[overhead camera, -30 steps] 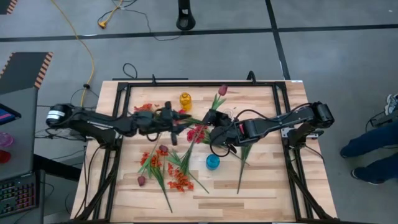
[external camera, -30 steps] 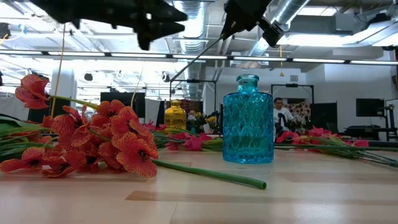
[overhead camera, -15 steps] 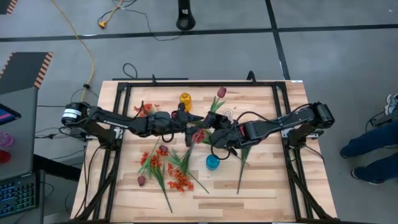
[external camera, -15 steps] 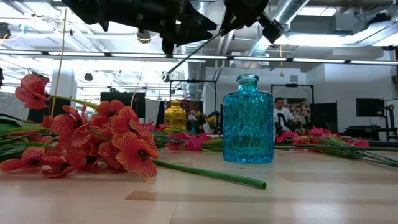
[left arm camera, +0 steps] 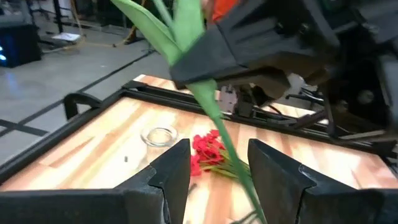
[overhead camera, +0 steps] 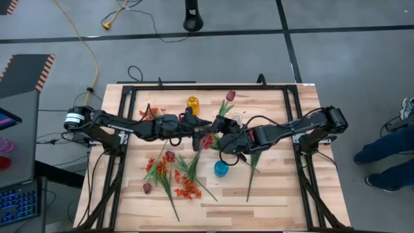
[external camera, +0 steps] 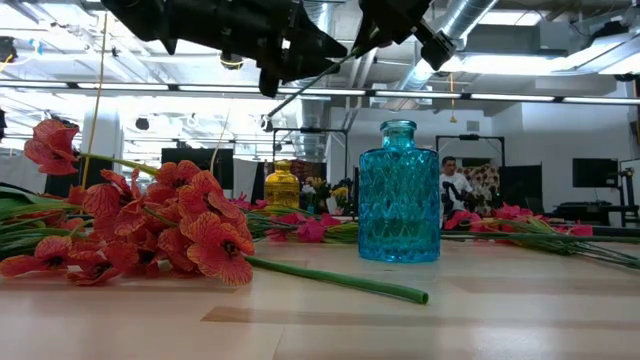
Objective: Sort flowers into vase by color
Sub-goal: Put the right dark red flower into the yellow vase
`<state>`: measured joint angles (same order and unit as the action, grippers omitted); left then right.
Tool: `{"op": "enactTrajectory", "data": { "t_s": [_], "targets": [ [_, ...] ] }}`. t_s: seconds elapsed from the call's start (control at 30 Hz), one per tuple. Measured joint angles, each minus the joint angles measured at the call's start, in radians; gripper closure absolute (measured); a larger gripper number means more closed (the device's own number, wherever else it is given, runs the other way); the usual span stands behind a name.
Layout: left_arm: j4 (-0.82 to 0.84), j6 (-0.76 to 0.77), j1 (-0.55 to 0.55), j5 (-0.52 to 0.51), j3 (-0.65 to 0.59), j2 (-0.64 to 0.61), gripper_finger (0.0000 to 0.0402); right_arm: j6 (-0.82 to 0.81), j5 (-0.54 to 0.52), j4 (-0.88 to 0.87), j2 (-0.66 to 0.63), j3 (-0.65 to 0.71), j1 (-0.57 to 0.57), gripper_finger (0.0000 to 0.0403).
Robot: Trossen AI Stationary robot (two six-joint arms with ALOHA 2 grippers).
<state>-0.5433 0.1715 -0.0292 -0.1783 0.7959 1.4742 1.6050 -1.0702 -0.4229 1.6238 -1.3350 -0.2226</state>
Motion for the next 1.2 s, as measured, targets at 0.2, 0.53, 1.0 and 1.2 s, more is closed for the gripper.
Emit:
{"op": "enactTrajectory", "data": {
  "t_s": [0.2, 0.53, 1.0, 1.2],
  "targets": [
    [0.025, 0.025, 0.0, 0.018, 0.0, 0.0, 0.0253, 0.0, 0.0, 0.0, 0.0, 0.0, 0.0, 0.0362],
    [0.058, 0.043, 0.0, 0.039, 0.0, 0.0, 0.0303, 0.0, 0.0, 0.0, 0.0, 0.0, 0.0, 0.0362],
    [0.058, 0.006, 0.0, 0.036, 0.0, 0.0, 0.0399, -0.001, 0.0, 0.004, 0.0, 0.0, 0.0, 0.0352],
    [0.057, 0.005, 0.0, 0.032, 0.0, 0.0, 0.04, -0.064, 0.0, 0.063, 0.0, 0.0, 0.001, 0.0334]
  ]
}}
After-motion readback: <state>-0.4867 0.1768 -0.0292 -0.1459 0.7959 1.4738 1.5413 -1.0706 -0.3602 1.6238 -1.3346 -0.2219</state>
